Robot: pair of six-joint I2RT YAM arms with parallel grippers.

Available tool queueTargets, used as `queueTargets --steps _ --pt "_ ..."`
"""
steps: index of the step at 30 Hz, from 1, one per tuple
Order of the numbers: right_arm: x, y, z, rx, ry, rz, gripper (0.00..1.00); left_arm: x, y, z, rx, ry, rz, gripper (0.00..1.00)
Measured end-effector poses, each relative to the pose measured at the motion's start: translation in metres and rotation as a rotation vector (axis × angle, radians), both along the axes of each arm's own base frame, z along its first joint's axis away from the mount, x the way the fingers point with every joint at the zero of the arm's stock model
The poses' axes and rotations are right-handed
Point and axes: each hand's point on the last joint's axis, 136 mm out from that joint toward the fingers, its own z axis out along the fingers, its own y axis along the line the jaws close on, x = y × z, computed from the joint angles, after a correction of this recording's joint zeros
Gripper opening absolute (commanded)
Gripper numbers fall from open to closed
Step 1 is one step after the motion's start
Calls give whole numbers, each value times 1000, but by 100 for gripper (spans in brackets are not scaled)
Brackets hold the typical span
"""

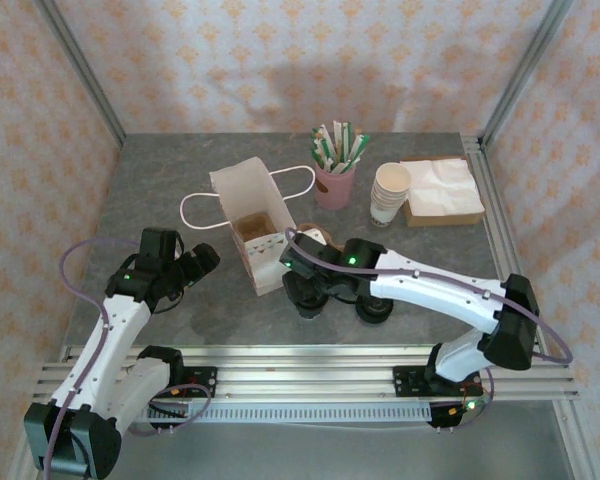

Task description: Pack the takeout coffee

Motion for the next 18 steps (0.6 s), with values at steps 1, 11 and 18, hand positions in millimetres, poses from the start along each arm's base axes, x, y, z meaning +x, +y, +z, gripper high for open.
queueTargets --steps 1,11,18 --pt "-1 -1 -3 -15 14 -7 85 0 0 1 0 -7 0 93" --pt "-6 -3 -27 -87 81 -33 84 -1 3 7 10 -33 8 93" --pt "-8 -1 -39 -112 113 -31 82 -2 3 6 11 -29 9 93"
